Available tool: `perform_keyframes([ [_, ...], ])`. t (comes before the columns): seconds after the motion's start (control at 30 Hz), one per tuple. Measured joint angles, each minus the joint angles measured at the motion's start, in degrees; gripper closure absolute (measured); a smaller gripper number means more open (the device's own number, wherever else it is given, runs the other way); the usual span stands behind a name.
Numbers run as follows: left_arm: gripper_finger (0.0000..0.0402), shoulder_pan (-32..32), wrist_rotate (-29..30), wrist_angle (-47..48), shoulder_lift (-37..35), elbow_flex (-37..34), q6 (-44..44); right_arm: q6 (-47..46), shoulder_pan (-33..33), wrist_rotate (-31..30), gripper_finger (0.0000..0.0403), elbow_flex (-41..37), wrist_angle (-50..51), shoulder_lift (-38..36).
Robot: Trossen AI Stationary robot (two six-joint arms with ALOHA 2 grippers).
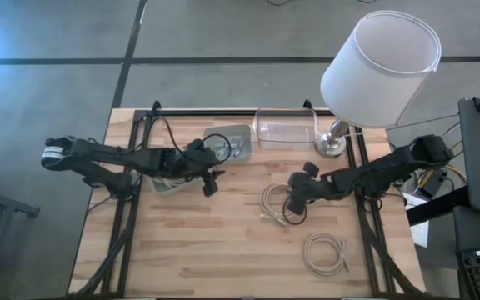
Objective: Pick & Place USB Port
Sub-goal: Put the light brown HDMI cable into the transparent bin
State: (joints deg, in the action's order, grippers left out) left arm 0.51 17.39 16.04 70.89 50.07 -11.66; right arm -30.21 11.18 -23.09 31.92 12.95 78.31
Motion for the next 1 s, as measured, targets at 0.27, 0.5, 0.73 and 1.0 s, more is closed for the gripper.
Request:
perform_keyframes([
  [0.27,0.0243,0.0,0.0,-1.1,0.0,-1.6,0.0,-6.1,-4.1,0.9,0.0232,1.1,-0.1,9.0],
  [0.5,0.0243,0.0,0.0,-2.2,0.0,-1.6,0.5,-4.8,-5.6,4.3,0.0263,2.8,-0.2,12.2],
  [0.73,0.0243,0.0,0.0,-2.4,0.0,-1.6,1.4,-4.0,-5.5,4.9,0.0344,4.6,0.6,11.0],
  [1.0,0.0243,0.0,0.0,-2.4,0.0,-1.7,1.5,1.3,-5.5,-7.6,0.0375,9.8,0.4,10.4],
])
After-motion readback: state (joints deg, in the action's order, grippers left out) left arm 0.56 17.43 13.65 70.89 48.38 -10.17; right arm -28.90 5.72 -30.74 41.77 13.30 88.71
